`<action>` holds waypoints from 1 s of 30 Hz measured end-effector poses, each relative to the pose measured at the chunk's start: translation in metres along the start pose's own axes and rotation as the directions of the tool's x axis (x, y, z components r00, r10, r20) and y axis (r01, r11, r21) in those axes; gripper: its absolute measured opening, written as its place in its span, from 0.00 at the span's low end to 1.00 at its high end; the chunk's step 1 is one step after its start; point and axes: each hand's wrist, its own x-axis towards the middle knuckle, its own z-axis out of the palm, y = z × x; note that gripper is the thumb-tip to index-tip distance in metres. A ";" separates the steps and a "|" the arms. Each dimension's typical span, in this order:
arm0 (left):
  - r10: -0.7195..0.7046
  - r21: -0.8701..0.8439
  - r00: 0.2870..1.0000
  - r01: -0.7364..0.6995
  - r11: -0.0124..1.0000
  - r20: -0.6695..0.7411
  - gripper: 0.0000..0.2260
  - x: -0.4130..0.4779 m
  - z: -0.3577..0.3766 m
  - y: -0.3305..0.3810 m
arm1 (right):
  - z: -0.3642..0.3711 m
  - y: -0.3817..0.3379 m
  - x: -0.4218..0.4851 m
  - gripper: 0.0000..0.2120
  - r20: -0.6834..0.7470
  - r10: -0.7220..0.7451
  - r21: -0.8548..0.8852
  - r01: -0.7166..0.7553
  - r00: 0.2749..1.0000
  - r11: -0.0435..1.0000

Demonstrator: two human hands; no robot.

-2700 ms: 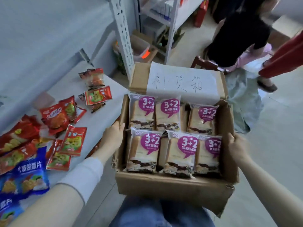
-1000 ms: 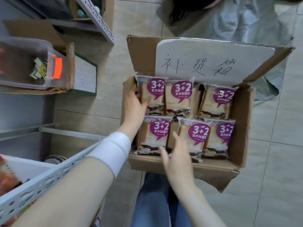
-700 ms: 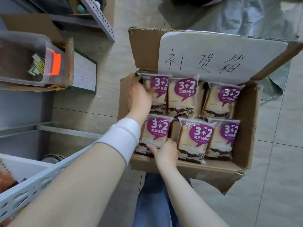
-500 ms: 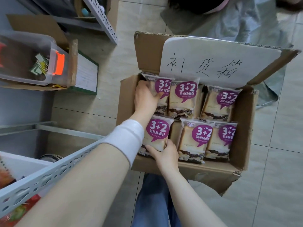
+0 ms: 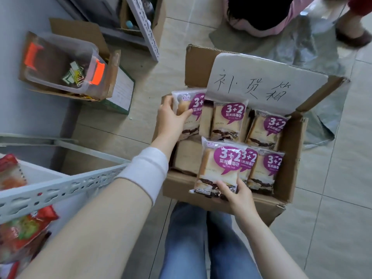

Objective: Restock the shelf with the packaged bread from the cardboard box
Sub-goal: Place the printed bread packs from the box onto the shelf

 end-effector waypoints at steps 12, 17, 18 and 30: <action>0.107 -0.204 0.826 -0.259 0.944 -0.554 0.11 -0.308 -0.280 0.052 | -0.012 -0.086 -0.201 0.04 0.472 -0.288 -0.136 0.392 0.833 0.910; 0.126 -0.139 0.634 -0.351 0.926 -0.763 0.09 -0.451 -0.394 0.064 | 0.031 -0.120 -0.318 0.04 0.637 -0.392 -0.119 0.588 0.664 0.800; 0.122 -0.123 0.587 -0.360 0.925 -0.801 0.09 -0.473 -0.416 0.064 | 0.045 -0.124 -0.338 0.05 0.672 -0.396 -0.098 0.605 0.626 0.790; -0.059 -0.252 0.418 -0.423 0.871 -0.906 0.05 -0.563 -0.617 -0.050 | 0.254 -0.132 -0.496 0.15 0.916 -0.328 0.037 0.764 0.232 0.645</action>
